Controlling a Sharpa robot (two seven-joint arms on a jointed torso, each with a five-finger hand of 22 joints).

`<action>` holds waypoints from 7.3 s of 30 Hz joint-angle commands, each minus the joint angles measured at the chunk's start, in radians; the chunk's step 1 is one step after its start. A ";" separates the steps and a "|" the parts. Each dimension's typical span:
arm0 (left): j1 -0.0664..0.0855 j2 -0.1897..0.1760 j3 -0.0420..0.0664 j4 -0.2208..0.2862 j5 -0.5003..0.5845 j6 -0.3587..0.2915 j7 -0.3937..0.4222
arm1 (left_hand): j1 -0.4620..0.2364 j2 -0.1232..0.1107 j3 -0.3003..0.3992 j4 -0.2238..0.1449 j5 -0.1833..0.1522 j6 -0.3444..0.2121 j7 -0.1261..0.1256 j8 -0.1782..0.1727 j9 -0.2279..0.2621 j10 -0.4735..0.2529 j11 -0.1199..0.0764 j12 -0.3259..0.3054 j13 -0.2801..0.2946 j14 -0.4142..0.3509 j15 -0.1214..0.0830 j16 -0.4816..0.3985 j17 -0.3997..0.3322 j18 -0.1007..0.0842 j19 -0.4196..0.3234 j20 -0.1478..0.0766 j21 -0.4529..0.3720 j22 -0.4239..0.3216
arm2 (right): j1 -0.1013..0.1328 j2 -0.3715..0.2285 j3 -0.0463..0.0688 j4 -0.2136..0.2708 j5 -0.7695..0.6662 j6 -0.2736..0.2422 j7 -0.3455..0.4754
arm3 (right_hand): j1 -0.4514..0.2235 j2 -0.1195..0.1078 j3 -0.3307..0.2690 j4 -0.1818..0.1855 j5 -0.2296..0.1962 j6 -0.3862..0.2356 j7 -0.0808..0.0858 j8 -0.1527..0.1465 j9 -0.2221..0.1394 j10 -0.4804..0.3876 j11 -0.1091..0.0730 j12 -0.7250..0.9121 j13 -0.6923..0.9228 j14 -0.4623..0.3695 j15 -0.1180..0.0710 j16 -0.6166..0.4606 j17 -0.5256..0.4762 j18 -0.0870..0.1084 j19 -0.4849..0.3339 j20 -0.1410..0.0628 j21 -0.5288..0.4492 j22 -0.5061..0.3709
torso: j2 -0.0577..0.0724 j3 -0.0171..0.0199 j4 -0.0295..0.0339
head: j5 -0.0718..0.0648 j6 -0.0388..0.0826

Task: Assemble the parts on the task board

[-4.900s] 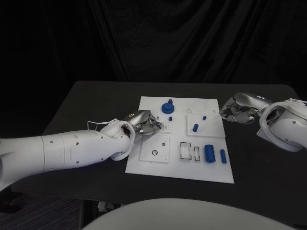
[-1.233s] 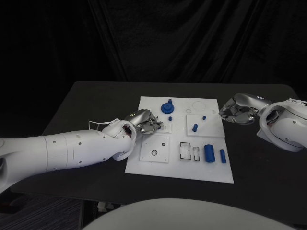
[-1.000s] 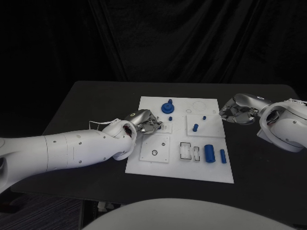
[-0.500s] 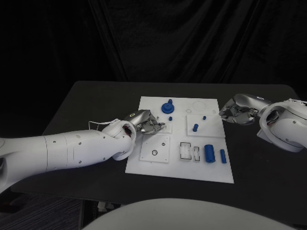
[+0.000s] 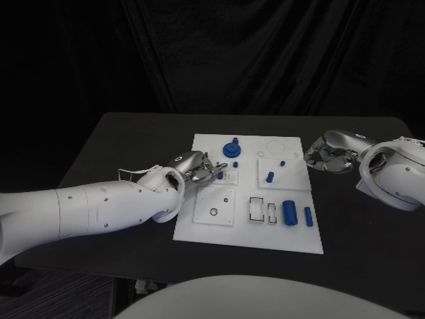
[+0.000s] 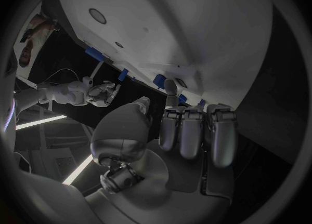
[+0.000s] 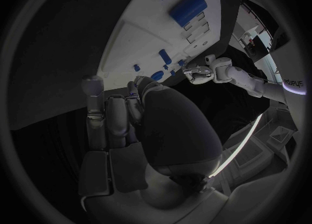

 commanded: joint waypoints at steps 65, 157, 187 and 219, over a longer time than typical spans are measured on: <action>0.278 0.159 0.002 -0.364 0.278 0.754 -0.204 | 0.295 -0.021 -0.075 -0.007 -0.014 -0.086 0.022 0.008 0.009 0.102 0.021 0.000 0.262 0.106 0.020 0.003 0.263 -0.014 0.105 0.017 -0.003 0.263 | -0.002 -0.003 0.001 0.010 0.008 -0.079 0.071 | -0.010 0.004 0.014 -0.011 0.032 0.020 -0.009 0.005 0.008 0.101 -0.010 0.059 0.074 0.054 -0.009 0.080 0.075 -0.010 0.078 -0.007 0.162 0.104 | 0.003 -0.0018 0.0019 | 0.020 0.000; 0.248 0.261 0.000 -0.495 0.275 0.848 -0.178 | 0.366 0.006 -0.065 -0.048 0.071 -0.120 0.031 -0.026 -0.011 0.102 0.029 0.000 0.262 0.106 0.027 0.003 0.263 -0.014 0.105 0.025 -0.003 0.263 | -0.009 0.015 0.001 -0.003 0.040 -0.131 0.141 | -0.001 0.007 0.027 -0.024 0.069 0.026 -0.010 0.007 0.011 0.105 -0.011 0.062 0.077 0.059 -0.011 0.090 0.082 -0.013 0.086 -0.010 0.181 0.108 | 0.000 0.0005 0.0008 | 0.001 0.000; 0.242 0.273 0.000 -0.503 0.275 0.850 -0.160 | 0.395 0.004 -0.022 -0.072 0.205 -0.131 0.031 -0.039 -0.019 0.102 0.031 0.000 0.262 0.106 0.030 0.003 0.263 -0.014 0.105 0.031 -0.003 0.263 | -0.011 0.018 0.001 -0.005 0.040 -0.113 0.126 | -0.003 0.007 0.030 -0.024 0.075 0.026 -0.010 0.007 0.011 0.103 -0.011 0.061 0.075 0.058 -0.011 0.087 0.079 -0.012 0.084 -0.011 0.176 0.106 | 0.000 0.0001 0.0003 | 0.006 0.000; 0.240 0.273 0.000 -0.503 0.275 0.879 -0.164 | 0.401 -0.075 0.206 -0.144 0.370 -0.108 0.020 -0.032 -0.020 0.102 0.020 0.000 0.262 0.106 0.021 0.003 0.263 -0.014 0.105 0.022 -0.003 0.263 | -0.012 0.021 0.001 -0.008 0.040 -0.097 0.115 | -0.003 0.008 0.031 -0.025 0.077 0.025 -0.009 0.006 0.011 0.099 -0.011 0.059 0.071 0.055 -0.011 0.082 0.073 -0.011 0.081 -0.011 0.168 0.104 | 0.000 0.0000 0.0004 | 0.012 0.000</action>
